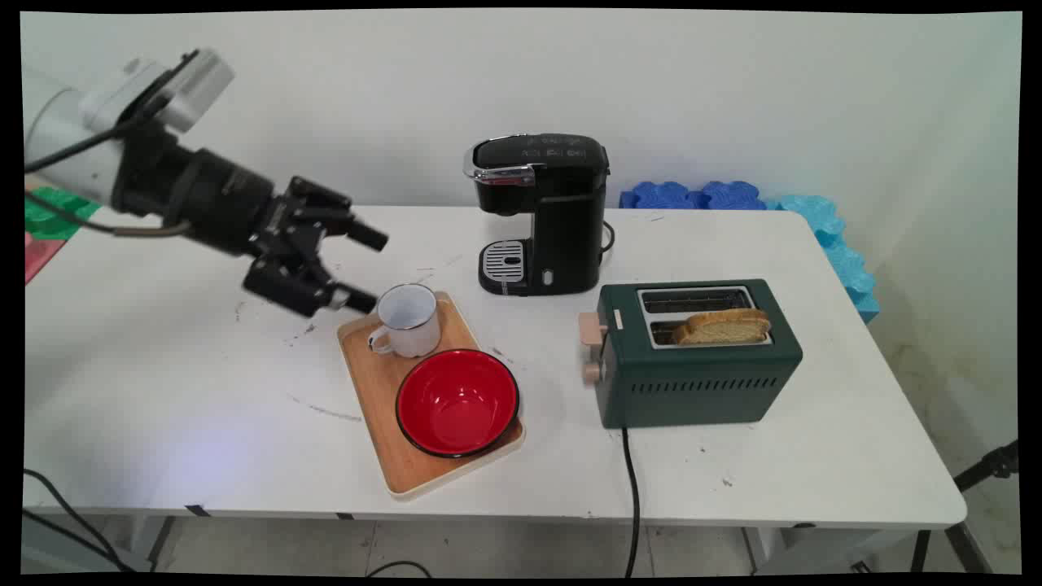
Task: Press the toaster switch
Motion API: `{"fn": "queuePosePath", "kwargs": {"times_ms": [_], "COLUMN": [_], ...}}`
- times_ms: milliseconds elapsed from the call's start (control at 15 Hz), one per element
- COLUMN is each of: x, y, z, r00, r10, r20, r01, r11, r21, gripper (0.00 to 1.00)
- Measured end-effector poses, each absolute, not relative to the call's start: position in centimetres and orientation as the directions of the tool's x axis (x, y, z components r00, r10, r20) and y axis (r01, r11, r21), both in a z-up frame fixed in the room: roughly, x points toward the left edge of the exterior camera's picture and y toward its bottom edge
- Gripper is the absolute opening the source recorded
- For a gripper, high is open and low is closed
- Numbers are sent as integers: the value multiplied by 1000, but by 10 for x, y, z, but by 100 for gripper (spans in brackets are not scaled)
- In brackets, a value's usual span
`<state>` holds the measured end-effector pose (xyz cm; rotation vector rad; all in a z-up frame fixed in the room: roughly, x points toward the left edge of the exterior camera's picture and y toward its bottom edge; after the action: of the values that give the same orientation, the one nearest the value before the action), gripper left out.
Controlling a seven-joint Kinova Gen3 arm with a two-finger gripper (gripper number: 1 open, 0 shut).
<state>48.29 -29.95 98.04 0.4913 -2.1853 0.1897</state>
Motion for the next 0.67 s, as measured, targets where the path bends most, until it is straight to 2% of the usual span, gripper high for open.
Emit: {"fn": "queuePosePath", "kwargs": {"times_ms": [400,667], "x": [419,373], "y": [-336,-362], "z": [1005,1004], "r00": [-523,-556], "r10": [-239,-204], "r20": [818,806], "r01": [-392,-357], "r11": [920,934], "r21": [19,-10], "gripper": [100,100]}}
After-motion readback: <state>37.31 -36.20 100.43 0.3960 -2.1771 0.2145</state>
